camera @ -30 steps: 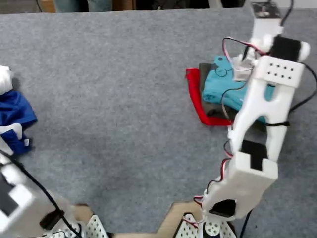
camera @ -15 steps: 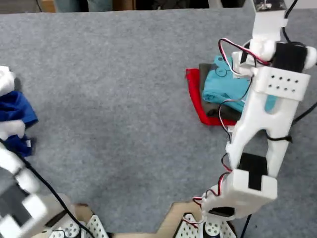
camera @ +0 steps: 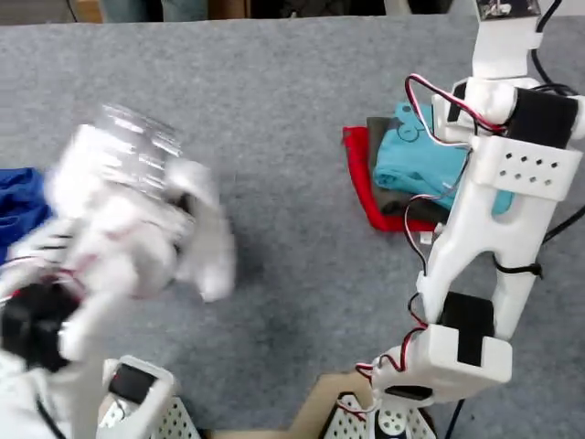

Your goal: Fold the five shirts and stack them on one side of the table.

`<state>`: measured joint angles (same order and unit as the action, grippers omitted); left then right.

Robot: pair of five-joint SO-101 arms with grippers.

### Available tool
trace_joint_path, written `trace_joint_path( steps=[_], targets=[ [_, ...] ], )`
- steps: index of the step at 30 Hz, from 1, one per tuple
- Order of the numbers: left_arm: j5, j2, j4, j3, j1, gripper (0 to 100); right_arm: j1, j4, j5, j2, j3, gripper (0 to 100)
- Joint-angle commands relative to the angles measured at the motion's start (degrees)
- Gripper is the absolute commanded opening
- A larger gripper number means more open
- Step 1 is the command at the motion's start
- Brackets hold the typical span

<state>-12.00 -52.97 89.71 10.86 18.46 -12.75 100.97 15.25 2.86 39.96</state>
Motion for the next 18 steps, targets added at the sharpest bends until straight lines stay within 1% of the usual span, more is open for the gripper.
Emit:
trace_joint_path(
  steps=[1, 2, 4, 5, 7, 8, 10, 13, 16, 18],
  targets=[
    [-0.18, 0.18, 1.32, 4.88, 9.19, 5, 2.29, 0.26, -0.53, -2.24, -0.04, 28.6],
    [-0.09, 0.62, 1.76, 6.11, 9.19, 10, 3.08, 0.26, -0.53, -2.15, -0.84, 28.6],
    [1.23, 0.88, 4.13, 6.81, 8.57, 23, 5.8, 0.26, -0.53, -2.15, -3.38, 28.7],
    [3.96, 0.88, 5.54, 6.37, 6.99, 27, 7.38, 0.26, -0.53, -2.15, -4.97, 28.7],
    [8.97, 0.79, 6.77, 4.79, 1.89, 28, 11.16, -0.09, -0.44, -1.98, -8.22, 28.7],
    [9.67, 0.79, 6.86, 4.18, -1.01, 28, 13.27, -0.26, -0.35, -1.98, -9.89, 28.7],
    [9.85, 0.79, 6.86, 3.74, -9.89, 28, 18.11, -1.93, -0.44, -1.8, -13.49, 28.7],
    [9.58, 1.85, 6.51, 6.55, -27.82, 28, 26.46, -4.75, -0.53, 0.13, -18.15, 28.7],
    [9.49, 3.87, -1.14, 16.75, -45.05, 28, 35.08, -7.74, -0.79, 5.49, -21.32, 28.7],
    [9.49, 5.63, -7.3, 23.87, -55.16, 28, 40.44, -9.93, -2.37, 10.33, -21.85, 28.7]
  ],
)
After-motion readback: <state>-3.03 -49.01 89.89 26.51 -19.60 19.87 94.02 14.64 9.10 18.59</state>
